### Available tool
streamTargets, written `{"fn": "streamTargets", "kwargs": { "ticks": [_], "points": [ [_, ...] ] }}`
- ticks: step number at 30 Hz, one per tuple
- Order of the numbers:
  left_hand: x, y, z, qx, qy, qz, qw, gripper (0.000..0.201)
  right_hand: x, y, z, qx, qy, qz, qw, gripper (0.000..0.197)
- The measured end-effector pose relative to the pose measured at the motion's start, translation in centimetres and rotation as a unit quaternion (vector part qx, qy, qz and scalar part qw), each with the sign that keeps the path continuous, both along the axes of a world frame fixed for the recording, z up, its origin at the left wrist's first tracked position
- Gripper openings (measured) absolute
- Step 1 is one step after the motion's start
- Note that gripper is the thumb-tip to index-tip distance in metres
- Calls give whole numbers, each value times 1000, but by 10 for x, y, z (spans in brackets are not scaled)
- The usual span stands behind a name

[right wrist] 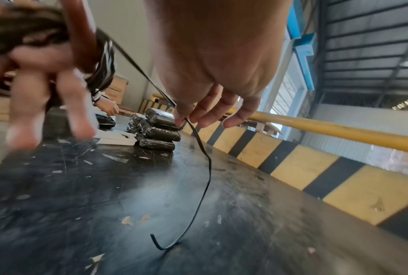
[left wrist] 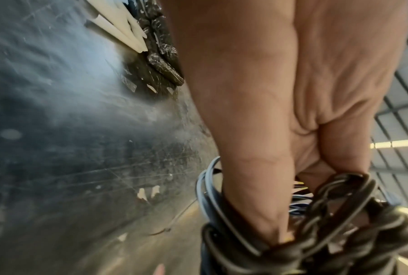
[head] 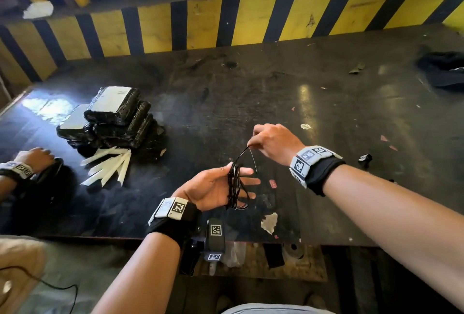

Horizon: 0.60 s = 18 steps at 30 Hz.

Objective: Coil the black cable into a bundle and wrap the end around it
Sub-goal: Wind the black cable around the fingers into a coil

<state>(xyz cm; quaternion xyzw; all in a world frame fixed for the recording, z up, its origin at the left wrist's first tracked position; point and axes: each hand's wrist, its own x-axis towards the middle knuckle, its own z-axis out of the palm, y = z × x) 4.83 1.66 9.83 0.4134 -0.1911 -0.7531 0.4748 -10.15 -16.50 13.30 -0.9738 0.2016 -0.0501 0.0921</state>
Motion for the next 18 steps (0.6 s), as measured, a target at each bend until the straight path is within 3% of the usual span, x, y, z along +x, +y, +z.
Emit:
{"fn": "streamTargets", "kwargs": {
  "ticks": [5,11,18],
  "points": [
    [5,-4,22,-64,20,-9,998,49,-5,10,-30,128,-94,-30,987,17],
    [4,-18,51,-153,27,29,987,49,-14,47,-73,260,-93,-40,960,22],
    [20,-40,32,-90,-19,128,988,48,-13,85,-70,276,44,-25,960,32]
  ]
}}
